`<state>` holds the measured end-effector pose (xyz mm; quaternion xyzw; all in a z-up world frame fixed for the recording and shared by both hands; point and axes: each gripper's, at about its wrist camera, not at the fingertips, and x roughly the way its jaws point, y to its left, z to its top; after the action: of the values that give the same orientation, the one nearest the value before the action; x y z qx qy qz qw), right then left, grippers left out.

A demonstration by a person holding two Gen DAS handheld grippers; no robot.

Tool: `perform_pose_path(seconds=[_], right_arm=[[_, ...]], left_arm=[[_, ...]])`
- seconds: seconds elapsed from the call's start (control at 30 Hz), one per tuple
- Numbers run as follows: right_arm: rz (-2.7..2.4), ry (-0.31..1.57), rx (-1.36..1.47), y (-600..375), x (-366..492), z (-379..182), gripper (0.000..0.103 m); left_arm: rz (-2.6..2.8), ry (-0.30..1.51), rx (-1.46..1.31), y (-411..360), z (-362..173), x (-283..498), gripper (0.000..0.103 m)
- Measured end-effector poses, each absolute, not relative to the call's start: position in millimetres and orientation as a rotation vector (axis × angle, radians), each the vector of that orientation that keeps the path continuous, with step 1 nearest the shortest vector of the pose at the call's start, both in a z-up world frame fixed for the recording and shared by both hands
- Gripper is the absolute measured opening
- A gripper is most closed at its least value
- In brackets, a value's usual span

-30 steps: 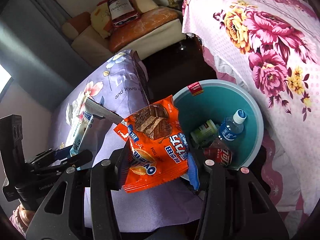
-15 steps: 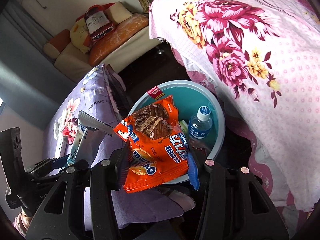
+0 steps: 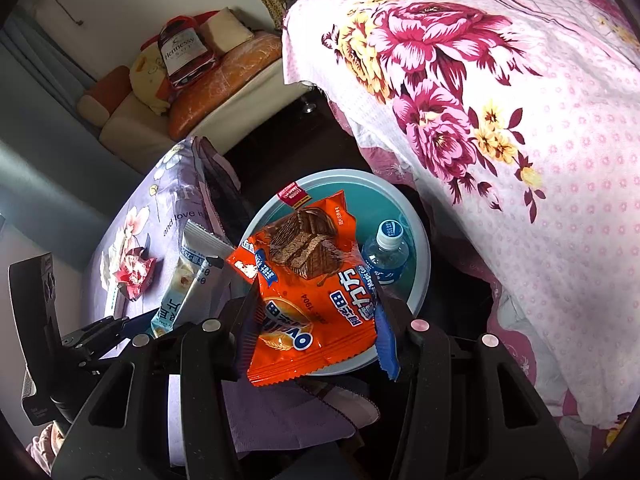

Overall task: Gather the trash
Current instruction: 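Carry the sachet and Ovaltine packet over the wastebasket and open both tools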

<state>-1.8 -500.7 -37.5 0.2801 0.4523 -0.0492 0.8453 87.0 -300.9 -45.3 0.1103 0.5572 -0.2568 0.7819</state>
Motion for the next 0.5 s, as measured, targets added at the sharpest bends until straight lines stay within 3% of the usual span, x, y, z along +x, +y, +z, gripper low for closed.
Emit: perform_pose_path(seconds=[0.07,0.2,0.5], right_arm=[[-0.104,0.958,0.588,-498.9,0.1,-38.0,0.046],[-0.104,0.968,0.583,-497.2,4.2,-40.0,0.047],[-0.103,0.998,0.580,-491.5,15.6,-49.1,0.048]], left_arm=[[-0.553,1.204,0.228,-300.8,-45.7,89.8,0.067],[-0.557,1.201,0.190,-296.7,-46.3,92.3,0.085],[-0.532,1.217,0.144,-274.6,-52.2,94.0,0.088]])
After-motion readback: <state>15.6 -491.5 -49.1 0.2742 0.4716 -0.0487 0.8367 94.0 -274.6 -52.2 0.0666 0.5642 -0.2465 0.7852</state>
